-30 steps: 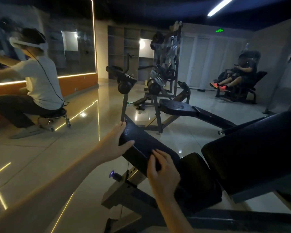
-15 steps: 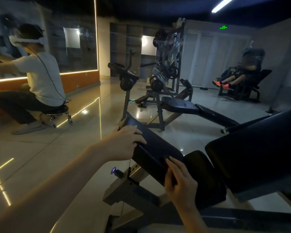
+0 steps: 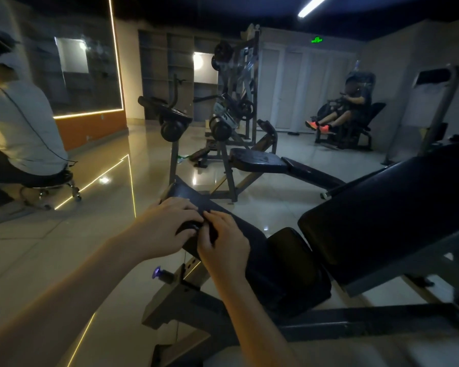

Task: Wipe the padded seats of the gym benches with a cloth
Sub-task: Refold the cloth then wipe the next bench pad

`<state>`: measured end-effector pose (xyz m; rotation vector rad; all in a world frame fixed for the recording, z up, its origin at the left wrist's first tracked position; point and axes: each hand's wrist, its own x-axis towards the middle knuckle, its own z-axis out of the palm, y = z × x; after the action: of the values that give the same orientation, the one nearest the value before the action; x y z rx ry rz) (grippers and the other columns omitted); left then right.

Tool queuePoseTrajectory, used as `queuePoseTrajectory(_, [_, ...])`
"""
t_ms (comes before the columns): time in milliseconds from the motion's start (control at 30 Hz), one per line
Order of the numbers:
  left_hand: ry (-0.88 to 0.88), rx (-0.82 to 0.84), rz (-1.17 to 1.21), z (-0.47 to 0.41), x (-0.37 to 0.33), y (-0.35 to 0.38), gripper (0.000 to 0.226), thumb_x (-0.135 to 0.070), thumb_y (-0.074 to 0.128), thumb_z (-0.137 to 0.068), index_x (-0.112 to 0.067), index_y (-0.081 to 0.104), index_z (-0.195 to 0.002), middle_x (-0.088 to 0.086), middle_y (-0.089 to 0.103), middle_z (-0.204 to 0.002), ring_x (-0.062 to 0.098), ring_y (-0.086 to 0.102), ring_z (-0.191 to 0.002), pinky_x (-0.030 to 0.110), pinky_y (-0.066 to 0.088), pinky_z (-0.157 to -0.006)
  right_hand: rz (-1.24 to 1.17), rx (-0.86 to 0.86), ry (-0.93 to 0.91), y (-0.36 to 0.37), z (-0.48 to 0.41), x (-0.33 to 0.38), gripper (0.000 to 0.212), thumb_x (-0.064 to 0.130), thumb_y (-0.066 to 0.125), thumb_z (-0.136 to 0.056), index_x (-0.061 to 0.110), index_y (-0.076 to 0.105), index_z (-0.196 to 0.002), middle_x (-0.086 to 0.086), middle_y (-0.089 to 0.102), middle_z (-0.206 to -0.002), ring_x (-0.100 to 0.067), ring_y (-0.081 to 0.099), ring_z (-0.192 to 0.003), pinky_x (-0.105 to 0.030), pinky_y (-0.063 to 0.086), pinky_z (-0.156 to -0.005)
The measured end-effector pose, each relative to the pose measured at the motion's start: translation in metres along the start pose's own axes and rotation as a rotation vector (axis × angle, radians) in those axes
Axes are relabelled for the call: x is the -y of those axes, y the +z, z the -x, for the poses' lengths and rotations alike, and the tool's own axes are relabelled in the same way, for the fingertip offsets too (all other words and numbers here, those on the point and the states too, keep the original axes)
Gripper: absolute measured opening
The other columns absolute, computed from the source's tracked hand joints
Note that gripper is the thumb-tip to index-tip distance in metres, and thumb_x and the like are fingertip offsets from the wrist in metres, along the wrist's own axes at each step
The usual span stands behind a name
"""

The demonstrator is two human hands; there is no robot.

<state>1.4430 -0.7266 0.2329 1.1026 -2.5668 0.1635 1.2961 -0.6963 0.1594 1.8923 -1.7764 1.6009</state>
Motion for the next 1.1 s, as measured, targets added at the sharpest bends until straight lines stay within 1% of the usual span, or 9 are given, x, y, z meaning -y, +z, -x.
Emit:
queuePoseTrajectory(100, [0.000, -0.016, 0.003, 0.001, 0.004, 0.005, 0.035, -0.038, 0.052, -0.096, -0.039, 0.053, -0.131, -0.016, 0.042, -0.142, 0.003, 0.029, -0.138, 0.035, 0.023, -0.117, 0.037, 0.090, -0.107, -0.019, 0.014, -0.037, 0.041, 0.039, 0.042, -0.096, 0.022, 0.062, -0.128, 0.011, 0.061, -0.128, 0.006, 0.058, -0.109, -0.013, 0.049, -0.094])
queuePoseTrajectory(333, [0.025, -0.123, 0.045, 0.003, 0.008, 0.014, 0.033, -0.033, 0.056, -0.094, -0.035, 0.058, -0.127, -0.011, 0.049, -0.139, 0.006, 0.033, -0.137, 0.039, 0.025, -0.116, 0.085, 0.146, 0.016, -0.066, 0.051, -0.123, 0.036, 0.030, 0.049, -0.096, 0.022, 0.064, -0.127, 0.013, 0.062, -0.125, 0.011, 0.059, -0.104, -0.009, 0.049, -0.089])
queuePoseTrajectory(533, [0.020, -0.103, 0.046, 0.004, 0.003, 0.016, 0.033, -0.032, 0.055, -0.095, -0.037, 0.057, -0.128, -0.011, 0.047, -0.139, 0.010, 0.031, -0.140, 0.041, 0.022, -0.117, 0.092, 0.033, 0.318, -0.053, 0.052, -0.104, 0.034, 0.017, 0.057, -0.097, 0.024, 0.061, -0.130, 0.010, 0.063, -0.128, 0.001, 0.061, -0.107, -0.001, 0.040, -0.078])
queuePoseTrajectory(667, [0.012, -0.090, 0.036, 0.001, 0.002, 0.015, 0.035, -0.030, 0.054, -0.096, -0.038, 0.056, -0.130, -0.011, 0.044, -0.141, 0.010, 0.028, -0.140, 0.041, 0.019, -0.119, 0.065, 0.057, 0.133, -0.037, 0.049, -0.056, 0.038, 0.025, 0.053, -0.097, 0.024, 0.057, -0.135, 0.010, 0.054, -0.138, -0.001, 0.058, -0.116, -0.016, 0.049, -0.096])
queuePoseTrajectory(733, [0.026, -0.096, 0.059, 0.001, 0.004, 0.014, 0.034, -0.028, 0.056, -0.095, -0.034, 0.059, -0.128, -0.009, 0.047, -0.141, 0.011, 0.031, -0.139, 0.037, 0.019, -0.116, 0.028, 0.035, 0.065, -0.032, 0.054, -0.049, 0.039, 0.029, 0.049, -0.096, 0.023, 0.058, -0.134, 0.009, 0.056, -0.138, -0.001, 0.059, -0.116, -0.021, 0.052, -0.095])
queuePoseTrajectory(833, [0.062, -0.130, 0.090, 0.001, 0.008, 0.014, 0.031, -0.025, 0.059, -0.095, -0.028, 0.064, -0.125, -0.003, 0.053, -0.138, 0.013, 0.038, -0.135, 0.032, 0.022, -0.109, 0.062, 0.025, -0.031, -0.041, 0.066, -0.077, 0.036, 0.029, 0.048, -0.097, 0.025, 0.058, -0.131, 0.009, 0.058, -0.133, 0.003, 0.059, -0.112, -0.014, 0.051, -0.091])
queuePoseTrajectory(900, [0.067, -0.138, 0.090, 0.001, 0.008, 0.015, 0.030, -0.029, 0.056, -0.095, -0.027, 0.065, -0.124, -0.001, 0.055, -0.136, 0.014, 0.041, -0.133, 0.033, 0.024, -0.108, 0.109, 0.041, 0.044, -0.056, 0.070, -0.103, 0.033, 0.023, 0.054, -0.097, 0.026, 0.060, -0.129, 0.009, 0.060, -0.130, 0.010, 0.057, -0.105, -0.008, 0.048, -0.088])
queuePoseTrajectory(1000, [0.064, -0.119, 0.093, 0.001, 0.007, 0.015, 0.037, -0.040, 0.048, -0.093, -0.029, 0.063, -0.124, -0.003, 0.055, -0.136, 0.010, 0.040, -0.133, 0.031, 0.024, -0.108, 0.155, 0.195, 0.225, -0.082, 0.059, -0.130, 0.034, 0.015, 0.057, -0.097, 0.026, 0.061, -0.130, 0.010, 0.061, -0.129, 0.016, 0.052, -0.098, 0.003, 0.038, -0.079])
queuePoseTrajectory(1100, [0.045, -0.100, 0.094, 0.001, 0.003, 0.013, 0.033, -0.037, 0.050, -0.096, -0.032, 0.060, -0.127, -0.006, 0.051, -0.139, 0.005, 0.033, -0.135, 0.027, 0.019, -0.109, 0.317, 0.422, 0.233, -0.097, 0.022, -0.144, 0.038, 0.015, 0.052, -0.099, 0.025, 0.057, -0.135, 0.006, 0.064, -0.124, 0.001, 0.061, -0.089, -0.009, 0.047, -0.073])
